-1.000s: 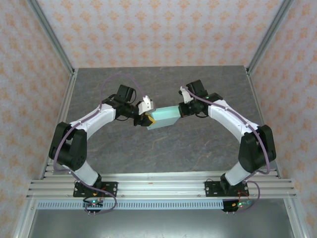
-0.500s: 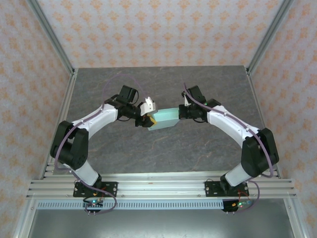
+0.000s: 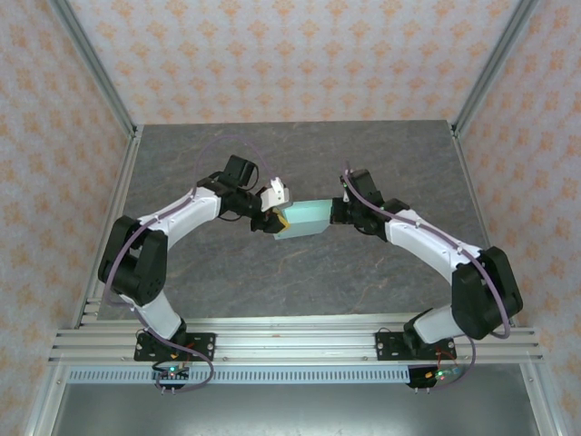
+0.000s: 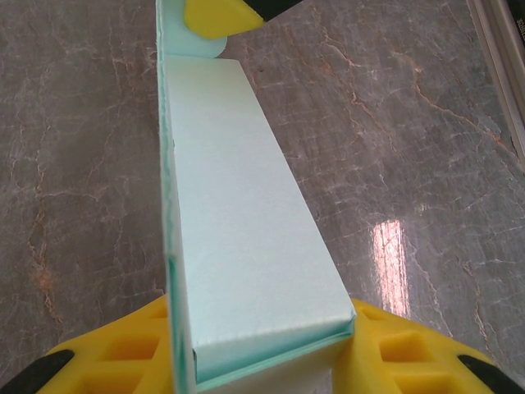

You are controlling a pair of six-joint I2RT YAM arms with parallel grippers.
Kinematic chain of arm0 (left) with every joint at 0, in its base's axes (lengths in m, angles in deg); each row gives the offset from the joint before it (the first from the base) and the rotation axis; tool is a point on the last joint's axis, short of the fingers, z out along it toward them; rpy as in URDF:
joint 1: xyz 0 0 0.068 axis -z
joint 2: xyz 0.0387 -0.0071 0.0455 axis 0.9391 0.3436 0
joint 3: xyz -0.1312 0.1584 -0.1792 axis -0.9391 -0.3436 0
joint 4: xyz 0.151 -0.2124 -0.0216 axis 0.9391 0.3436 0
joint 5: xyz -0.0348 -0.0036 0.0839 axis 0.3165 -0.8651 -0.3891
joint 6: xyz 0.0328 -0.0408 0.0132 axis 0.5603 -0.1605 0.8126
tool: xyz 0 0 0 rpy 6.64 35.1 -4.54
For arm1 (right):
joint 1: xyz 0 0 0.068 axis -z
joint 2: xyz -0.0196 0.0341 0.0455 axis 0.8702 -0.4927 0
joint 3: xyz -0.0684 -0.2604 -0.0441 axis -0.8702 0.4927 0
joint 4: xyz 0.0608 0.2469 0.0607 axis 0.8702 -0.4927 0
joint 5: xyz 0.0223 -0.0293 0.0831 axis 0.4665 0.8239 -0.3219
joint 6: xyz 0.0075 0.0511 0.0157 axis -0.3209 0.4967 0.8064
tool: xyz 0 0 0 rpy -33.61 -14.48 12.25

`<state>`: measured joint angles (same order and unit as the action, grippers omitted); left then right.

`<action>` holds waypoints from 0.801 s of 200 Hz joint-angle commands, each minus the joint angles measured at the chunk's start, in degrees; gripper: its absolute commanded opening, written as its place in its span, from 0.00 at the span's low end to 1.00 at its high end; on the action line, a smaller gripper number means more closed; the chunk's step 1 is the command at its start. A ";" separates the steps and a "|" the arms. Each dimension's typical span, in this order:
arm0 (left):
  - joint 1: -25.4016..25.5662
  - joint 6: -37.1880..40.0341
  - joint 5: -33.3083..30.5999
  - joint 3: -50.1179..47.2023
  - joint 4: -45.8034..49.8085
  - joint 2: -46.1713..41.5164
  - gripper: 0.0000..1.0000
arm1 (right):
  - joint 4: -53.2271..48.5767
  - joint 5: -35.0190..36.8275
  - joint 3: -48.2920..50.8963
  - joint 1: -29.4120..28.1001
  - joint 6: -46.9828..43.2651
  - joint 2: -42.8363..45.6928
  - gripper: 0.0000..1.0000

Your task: Fold the paper box

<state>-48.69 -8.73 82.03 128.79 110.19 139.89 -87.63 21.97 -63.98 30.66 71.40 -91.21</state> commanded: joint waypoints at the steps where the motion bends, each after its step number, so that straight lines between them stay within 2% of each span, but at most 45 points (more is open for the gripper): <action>1: -0.56 -1.27 -9.01 1.48 1.93 1.99 0.31 | 2.27 1.51 1.64 -2.04 2.67 2.87 0.00; 34: -0.38 -0.52 -10.66 2.29 3.84 2.82 0.33 | 2.51 5.67 2.22 -3.96 3.18 3.51 0.00; 110: -0.29 -0.87 -13.33 6.61 8.65 5.80 0.42 | -7.73 11.62 -5.70 -5.10 4.39 -0.20 0.00; 160: -0.29 -2.52 -14.44 7.76 8.25 6.57 0.47 | -11.68 14.13 -9.78 -6.37 4.50 -3.34 0.00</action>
<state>-48.15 -7.72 73.59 134.86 117.34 145.69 -95.92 34.48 -70.93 25.39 74.52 -93.77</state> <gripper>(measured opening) 0.463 0.038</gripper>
